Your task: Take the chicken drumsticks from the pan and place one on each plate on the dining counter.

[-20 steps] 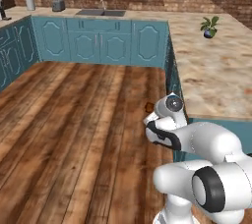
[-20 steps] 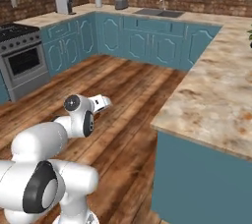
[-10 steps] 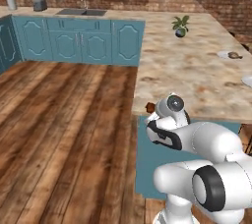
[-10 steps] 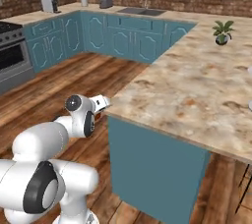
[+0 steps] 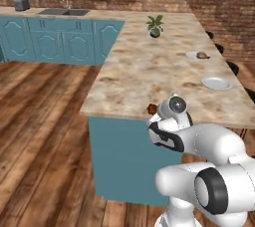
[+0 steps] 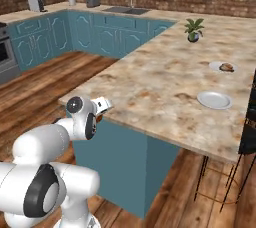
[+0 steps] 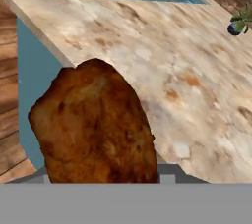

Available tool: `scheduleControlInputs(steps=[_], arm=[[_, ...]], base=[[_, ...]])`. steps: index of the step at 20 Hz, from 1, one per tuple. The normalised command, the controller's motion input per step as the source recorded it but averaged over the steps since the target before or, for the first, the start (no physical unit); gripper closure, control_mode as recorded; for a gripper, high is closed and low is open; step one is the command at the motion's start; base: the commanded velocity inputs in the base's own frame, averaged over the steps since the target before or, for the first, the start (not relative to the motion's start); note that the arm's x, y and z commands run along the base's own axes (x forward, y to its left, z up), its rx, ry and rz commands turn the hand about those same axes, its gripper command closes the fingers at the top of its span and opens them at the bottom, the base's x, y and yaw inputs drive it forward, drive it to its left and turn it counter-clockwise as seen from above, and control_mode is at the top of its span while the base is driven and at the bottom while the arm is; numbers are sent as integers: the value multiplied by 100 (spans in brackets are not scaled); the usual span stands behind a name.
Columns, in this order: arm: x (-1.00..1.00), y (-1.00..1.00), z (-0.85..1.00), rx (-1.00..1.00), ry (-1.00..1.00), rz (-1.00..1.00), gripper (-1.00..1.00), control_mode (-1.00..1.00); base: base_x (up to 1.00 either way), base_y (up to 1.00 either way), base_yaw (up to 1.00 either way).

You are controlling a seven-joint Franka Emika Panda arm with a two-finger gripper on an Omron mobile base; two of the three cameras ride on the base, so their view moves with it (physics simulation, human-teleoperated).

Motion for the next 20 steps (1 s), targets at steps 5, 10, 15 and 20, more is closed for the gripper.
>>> scheduleControlInputs(steps=[5, 10, 15, 20], arm=[[0, 0, 0, 0, 0, 0, 100, 100], [0, 0, 0, 0, 0, 0, 100, 100], [0, 0, 0, 0, 0, 0, 100, 100], [0, 0, 0, 0, 0, 0, 100, 100]], base=[[22, -100, 3], [23, -100, 11], [13, -100, 20], [0, -100, 25]])
